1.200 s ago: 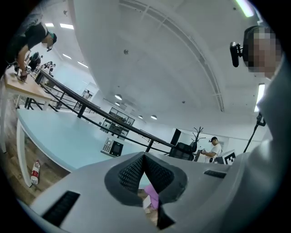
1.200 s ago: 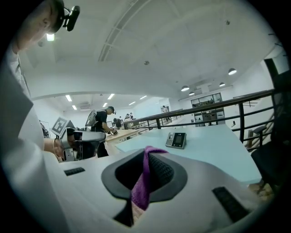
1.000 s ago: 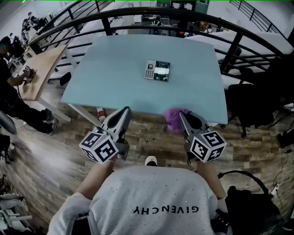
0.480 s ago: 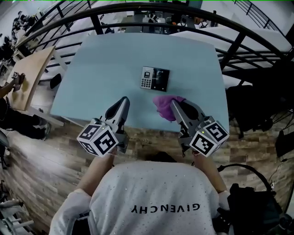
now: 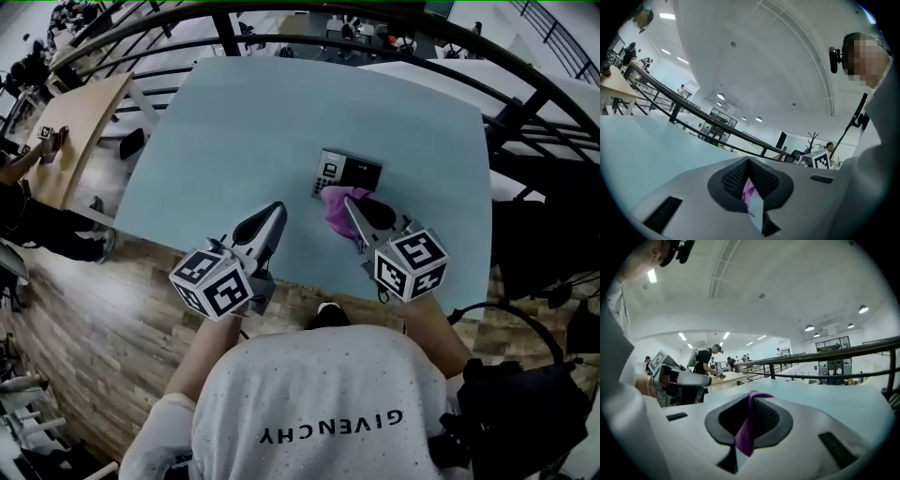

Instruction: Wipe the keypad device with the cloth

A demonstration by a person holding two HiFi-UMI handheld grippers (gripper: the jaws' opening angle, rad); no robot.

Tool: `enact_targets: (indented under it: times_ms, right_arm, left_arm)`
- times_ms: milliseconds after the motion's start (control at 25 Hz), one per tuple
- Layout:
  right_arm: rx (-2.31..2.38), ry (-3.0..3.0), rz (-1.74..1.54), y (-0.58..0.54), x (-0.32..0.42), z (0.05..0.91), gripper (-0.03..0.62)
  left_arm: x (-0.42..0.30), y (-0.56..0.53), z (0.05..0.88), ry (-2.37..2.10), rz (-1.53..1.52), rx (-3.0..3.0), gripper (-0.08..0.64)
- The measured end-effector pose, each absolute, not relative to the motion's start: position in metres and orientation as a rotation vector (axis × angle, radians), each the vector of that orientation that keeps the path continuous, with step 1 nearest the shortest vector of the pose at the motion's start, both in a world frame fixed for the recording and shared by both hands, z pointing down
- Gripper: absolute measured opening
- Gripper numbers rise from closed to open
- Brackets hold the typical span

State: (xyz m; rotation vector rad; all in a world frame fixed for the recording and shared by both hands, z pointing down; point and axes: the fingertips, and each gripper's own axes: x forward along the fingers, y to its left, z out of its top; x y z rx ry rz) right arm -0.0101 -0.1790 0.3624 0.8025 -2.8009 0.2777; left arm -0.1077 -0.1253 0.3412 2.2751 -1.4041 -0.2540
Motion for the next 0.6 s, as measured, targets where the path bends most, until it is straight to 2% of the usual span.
enact_targets:
  times_ms: [280, 600]
  right_arm:
    - [0.755, -2.694, 0.018, -0.239, -0.043, 0.399, 0.027]
    - [0.803, -2.602, 0.035, -0.291, -0.058, 0.456, 0.027]
  left_arm:
    - [-0.127, -0.129, 0.358, -1.397, -0.352, 2.117, 0.000]
    - [-0.166, -0.130, 0.392, -1.624, -0.277, 1.978, 0.000]
